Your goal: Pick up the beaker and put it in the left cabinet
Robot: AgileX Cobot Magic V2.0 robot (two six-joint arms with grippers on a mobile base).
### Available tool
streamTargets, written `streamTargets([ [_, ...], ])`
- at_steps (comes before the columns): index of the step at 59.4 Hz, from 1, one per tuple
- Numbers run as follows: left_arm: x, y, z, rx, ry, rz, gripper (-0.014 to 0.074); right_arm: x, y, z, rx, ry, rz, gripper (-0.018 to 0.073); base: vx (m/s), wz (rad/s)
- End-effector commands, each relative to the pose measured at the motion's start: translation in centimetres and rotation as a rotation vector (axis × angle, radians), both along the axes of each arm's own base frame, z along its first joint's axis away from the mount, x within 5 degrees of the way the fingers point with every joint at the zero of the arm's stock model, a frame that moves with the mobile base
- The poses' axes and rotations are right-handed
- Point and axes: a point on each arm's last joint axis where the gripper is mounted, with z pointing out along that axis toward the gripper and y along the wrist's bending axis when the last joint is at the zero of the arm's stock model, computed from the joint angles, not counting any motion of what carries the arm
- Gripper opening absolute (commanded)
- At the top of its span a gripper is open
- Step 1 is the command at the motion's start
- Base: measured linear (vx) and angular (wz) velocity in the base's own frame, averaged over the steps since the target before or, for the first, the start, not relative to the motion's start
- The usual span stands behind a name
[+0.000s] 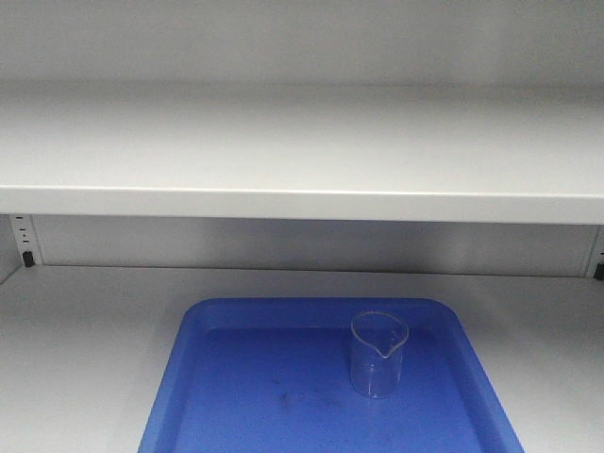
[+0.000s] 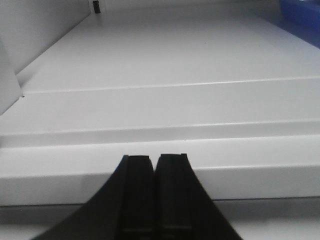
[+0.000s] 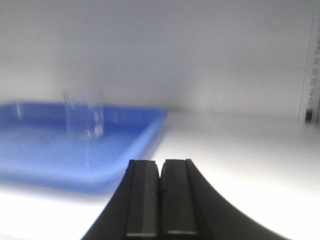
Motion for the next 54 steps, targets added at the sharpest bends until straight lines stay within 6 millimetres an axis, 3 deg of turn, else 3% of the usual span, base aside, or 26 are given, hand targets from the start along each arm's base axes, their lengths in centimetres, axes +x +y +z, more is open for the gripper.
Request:
streamTargets([
  [1, 0.01, -0.13, 1.17, -0.011, -0.103, -0.014, 0.0004, -0.02, -0.10, 0.56, 0.031, -0.129, -0.013, -0.0008, 0.00, 0.00],
  [54, 0.01, -0.13, 1.17, -0.011, -0.103, -0.014, 0.0004, -0.11, -0.05, 0.87, -0.022, -0.177, -0.017, -0.0008, 0.00, 0.00],
])
